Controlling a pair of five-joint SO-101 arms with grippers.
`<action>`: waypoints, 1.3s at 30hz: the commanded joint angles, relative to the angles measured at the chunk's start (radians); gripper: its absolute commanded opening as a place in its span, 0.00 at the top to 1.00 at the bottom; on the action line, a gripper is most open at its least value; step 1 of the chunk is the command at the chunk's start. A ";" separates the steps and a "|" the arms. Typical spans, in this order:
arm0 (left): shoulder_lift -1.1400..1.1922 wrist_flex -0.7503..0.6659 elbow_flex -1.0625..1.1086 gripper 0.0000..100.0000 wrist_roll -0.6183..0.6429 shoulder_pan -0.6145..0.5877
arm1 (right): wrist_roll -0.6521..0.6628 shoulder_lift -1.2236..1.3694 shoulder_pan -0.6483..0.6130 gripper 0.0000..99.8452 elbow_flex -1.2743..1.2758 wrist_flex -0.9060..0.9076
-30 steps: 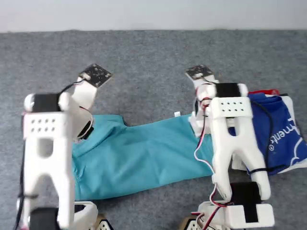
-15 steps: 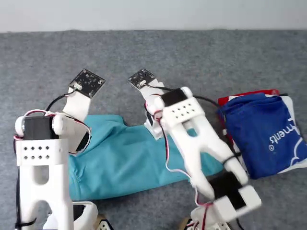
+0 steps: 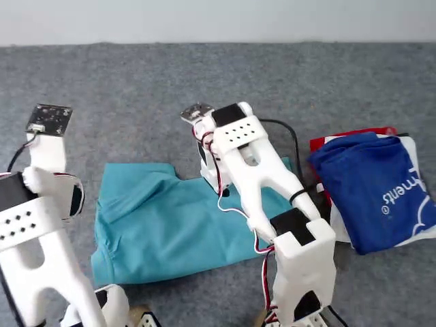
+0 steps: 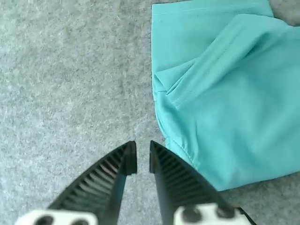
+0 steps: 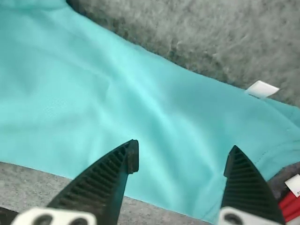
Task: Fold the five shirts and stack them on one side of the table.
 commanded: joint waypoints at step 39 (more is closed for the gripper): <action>0.888 0.011 -0.602 0.94 0.069 0.278 | -0.049 0.139 0.334 0.70 -0.230 0.128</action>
